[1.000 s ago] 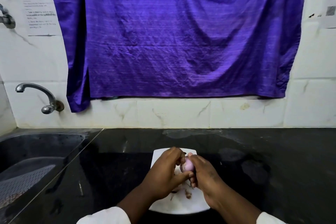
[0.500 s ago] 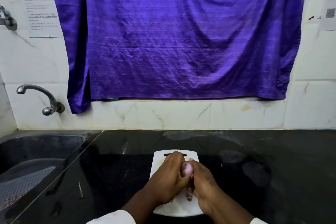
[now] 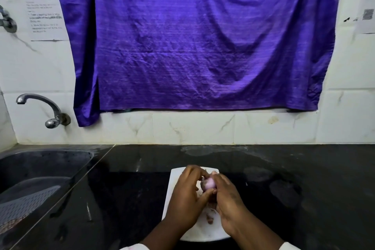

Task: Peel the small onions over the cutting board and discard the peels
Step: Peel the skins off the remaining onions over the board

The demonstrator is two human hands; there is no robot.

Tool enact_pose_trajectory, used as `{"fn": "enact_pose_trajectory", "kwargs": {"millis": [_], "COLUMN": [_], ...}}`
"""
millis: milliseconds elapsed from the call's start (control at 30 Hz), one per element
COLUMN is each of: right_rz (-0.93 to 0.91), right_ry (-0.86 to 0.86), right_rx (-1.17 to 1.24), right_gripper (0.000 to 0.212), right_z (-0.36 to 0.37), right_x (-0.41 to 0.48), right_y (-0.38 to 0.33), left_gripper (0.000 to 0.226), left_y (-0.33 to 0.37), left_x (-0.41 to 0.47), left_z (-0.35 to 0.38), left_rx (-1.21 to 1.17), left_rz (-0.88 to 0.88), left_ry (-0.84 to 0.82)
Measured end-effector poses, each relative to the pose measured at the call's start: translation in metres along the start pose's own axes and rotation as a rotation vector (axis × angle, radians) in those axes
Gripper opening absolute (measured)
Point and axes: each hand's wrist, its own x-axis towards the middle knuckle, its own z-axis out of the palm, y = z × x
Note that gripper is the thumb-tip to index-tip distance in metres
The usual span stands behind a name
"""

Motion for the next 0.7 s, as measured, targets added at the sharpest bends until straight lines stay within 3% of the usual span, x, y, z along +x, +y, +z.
{"fn": "enact_pose_trajectory", "kwargs": {"millis": [167, 333, 700], "right_rz": [-0.007, -0.039, -0.050], "right_ry": [0.009, 0.031, 0.043], "right_rx": [0.025, -0.015, -0.005], "right_gripper": [0.031, 0.027, 0.028], "right_z": [0.001, 0.003, -0.004], "right_x": [-0.003, -0.006, 0.009], "right_y": [-0.001, 0.000, 0.003], "left_gripper": [0.026, 0.020, 0.016], "left_y": [-0.001, -0.005, -0.003], "left_x": [-0.001, 0.000, -0.003], "left_z": [0.002, 0.007, 0.008], "left_rx": [-0.038, -0.083, -0.001], "left_rz": [-0.037, -0.123, -0.067], "left_ry": [0.027, -0.065, -0.140]}}
